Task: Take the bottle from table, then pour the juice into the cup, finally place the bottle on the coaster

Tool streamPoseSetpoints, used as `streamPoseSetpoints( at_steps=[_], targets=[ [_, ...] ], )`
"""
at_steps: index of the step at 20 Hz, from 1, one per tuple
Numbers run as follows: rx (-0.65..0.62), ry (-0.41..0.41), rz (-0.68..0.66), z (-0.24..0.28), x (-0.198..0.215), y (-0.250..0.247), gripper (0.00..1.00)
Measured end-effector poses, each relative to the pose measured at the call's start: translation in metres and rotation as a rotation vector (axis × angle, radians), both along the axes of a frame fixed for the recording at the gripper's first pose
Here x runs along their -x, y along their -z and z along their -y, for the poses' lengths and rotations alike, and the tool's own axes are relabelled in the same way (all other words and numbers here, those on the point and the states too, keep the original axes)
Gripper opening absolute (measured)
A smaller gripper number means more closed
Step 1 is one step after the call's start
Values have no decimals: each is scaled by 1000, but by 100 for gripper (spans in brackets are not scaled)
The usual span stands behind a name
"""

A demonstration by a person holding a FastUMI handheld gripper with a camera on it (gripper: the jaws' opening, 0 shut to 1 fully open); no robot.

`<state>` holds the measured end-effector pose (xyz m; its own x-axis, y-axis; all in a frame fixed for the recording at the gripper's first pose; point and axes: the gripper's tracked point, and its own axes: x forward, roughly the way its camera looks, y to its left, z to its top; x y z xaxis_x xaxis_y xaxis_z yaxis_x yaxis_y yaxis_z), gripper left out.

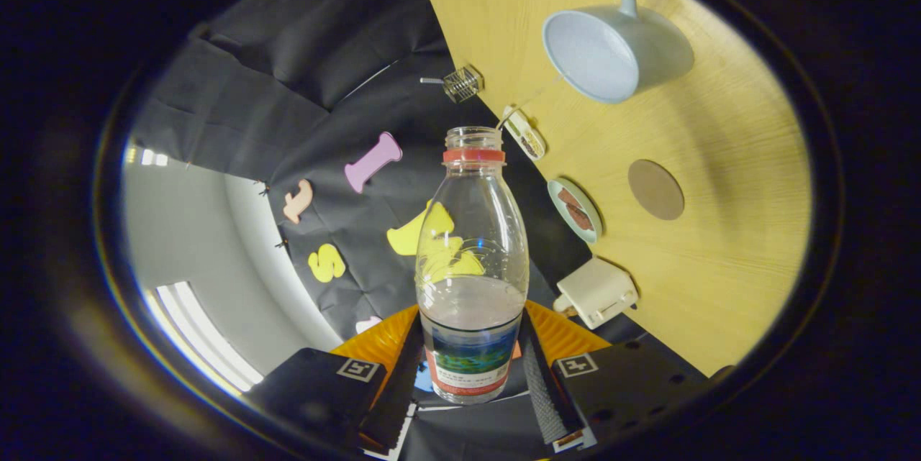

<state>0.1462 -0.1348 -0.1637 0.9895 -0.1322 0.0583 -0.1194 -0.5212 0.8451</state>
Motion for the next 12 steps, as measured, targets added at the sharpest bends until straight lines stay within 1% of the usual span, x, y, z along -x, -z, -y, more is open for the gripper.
streamPoseSetpoints(
  at_steps=[6,12],
  targets=[
    [33,-9,-19,-2,0,4,74],
    [194,-43,-78,-13,0,28,74]
  ],
)
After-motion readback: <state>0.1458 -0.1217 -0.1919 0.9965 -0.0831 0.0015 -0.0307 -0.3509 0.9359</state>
